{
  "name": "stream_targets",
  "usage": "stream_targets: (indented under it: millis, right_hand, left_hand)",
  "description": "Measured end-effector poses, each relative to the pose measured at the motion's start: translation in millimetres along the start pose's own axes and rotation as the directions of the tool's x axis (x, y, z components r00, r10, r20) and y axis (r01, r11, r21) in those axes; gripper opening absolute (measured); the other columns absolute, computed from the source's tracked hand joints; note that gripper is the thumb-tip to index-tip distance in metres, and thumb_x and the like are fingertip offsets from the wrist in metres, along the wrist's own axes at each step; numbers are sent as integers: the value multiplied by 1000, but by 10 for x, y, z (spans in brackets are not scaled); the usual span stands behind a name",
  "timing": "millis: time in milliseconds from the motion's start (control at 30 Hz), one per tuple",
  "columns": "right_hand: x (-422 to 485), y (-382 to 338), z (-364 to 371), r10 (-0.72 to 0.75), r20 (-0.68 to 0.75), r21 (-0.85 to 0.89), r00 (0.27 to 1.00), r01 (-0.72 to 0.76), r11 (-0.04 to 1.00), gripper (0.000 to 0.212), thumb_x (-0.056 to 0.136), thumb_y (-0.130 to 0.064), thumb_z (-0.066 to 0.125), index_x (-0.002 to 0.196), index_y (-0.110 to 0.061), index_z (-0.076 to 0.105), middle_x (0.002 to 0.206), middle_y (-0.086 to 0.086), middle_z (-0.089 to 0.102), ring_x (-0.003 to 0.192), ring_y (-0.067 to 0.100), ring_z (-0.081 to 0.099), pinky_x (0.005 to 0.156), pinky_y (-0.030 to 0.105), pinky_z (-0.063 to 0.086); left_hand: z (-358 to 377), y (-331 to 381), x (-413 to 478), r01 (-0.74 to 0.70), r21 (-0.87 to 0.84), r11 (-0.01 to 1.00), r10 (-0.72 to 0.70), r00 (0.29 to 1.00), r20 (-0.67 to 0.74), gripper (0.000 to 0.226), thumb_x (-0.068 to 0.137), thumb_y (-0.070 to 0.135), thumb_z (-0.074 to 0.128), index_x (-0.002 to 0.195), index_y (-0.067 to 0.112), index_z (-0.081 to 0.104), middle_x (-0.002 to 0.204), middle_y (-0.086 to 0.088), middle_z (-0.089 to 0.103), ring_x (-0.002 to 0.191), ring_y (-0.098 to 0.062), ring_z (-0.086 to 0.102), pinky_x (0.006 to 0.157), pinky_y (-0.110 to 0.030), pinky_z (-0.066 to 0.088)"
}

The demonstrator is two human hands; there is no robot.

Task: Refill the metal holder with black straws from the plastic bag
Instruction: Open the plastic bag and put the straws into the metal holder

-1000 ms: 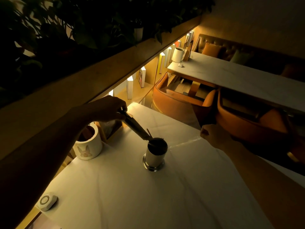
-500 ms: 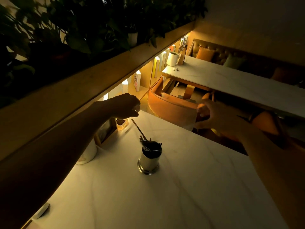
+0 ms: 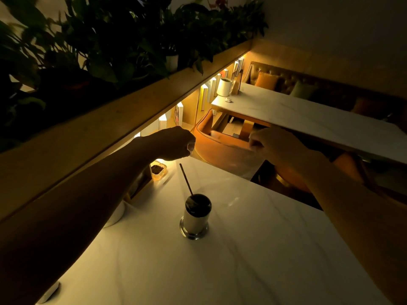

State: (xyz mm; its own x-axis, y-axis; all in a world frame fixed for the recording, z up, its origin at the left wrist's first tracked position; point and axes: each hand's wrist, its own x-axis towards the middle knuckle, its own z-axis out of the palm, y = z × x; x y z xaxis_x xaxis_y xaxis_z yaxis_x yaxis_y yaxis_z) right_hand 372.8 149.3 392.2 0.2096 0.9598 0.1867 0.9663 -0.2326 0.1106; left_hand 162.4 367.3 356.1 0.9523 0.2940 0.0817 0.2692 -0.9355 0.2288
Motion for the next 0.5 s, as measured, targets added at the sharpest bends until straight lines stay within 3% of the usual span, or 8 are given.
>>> stream_targets:
  millis: [133,300,500]
  right_hand:
    - [-45,116,-90,54,-51,26,997,-53,998,23,93,-25,64,109,-10,66,102,8,70,97,19,65,78,20,42]
    - [-111,162,-186,58,-39,59,998,-56,997,25,91,-25,66,110,-9,67,103,9,71,96,21,66,80,23,47]
    - [-212,88,-172,74,-84,100,994,-66,993,17,92,-23,65,101,-9,67,96,8,71,90,20,66,76,22,43]
  left_hand:
    - [-101,0,-54,1,-23,1000,-2,998,-59,15,95,4,67,109,3,73,113,-13,76,103,-27,74,99,-41,55]
    - [-184,41,-108,-16,-5,1000,15,997,-81,13,97,5,64,105,5,74,105,-9,76,91,-20,74,88,-32,58]
    - [-203,103,-194,-10,3,1000,10,996,-87,15,99,7,62,106,5,75,106,-9,77,90,-18,74,87,-31,56]
